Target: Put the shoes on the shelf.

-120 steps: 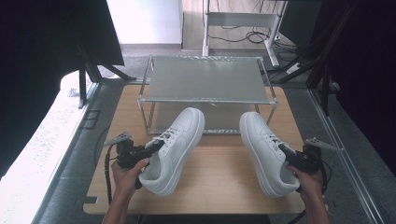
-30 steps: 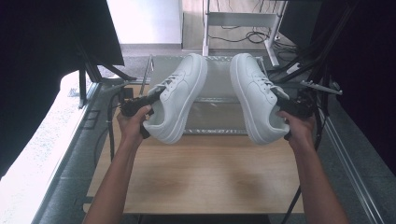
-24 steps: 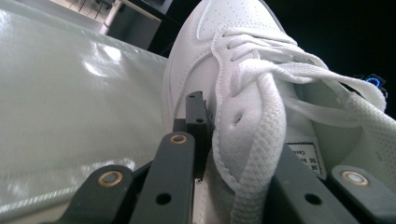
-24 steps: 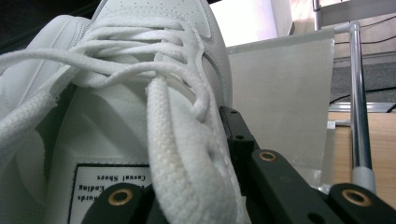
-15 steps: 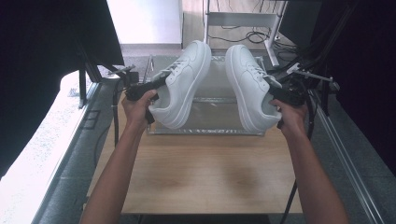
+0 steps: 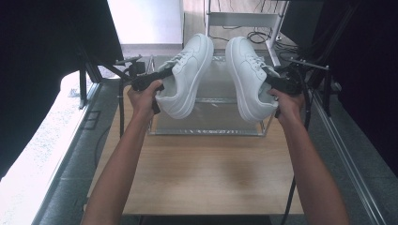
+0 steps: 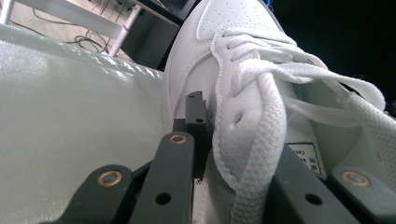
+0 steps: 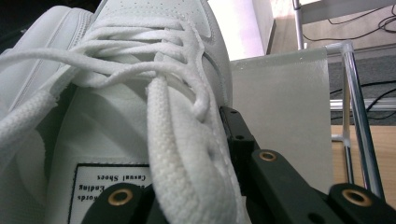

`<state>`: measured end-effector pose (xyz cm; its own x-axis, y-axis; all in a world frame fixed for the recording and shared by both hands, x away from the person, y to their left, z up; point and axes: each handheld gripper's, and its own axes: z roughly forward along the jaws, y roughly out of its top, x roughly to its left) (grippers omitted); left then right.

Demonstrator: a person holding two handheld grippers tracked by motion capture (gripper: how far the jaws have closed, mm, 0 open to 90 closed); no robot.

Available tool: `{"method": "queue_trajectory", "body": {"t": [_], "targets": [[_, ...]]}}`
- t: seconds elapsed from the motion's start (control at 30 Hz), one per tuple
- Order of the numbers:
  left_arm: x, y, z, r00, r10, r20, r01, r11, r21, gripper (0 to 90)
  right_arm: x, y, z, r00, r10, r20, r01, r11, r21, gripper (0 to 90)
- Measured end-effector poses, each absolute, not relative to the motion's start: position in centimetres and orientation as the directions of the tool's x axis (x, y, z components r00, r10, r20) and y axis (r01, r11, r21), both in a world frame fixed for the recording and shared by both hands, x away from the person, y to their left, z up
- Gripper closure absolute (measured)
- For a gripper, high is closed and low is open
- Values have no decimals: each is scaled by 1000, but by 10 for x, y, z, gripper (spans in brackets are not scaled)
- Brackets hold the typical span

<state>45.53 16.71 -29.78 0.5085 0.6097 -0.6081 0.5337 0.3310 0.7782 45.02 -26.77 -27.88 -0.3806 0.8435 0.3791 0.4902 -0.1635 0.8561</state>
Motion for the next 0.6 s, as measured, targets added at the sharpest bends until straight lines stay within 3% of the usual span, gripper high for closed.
{"method": "queue_trajectory", "body": {"t": [0.6], "targets": [[482,152,-284,437,685,-583,533,325,781,830,488,-241,-270,-341,870,355,511,-145,847,863]]}}
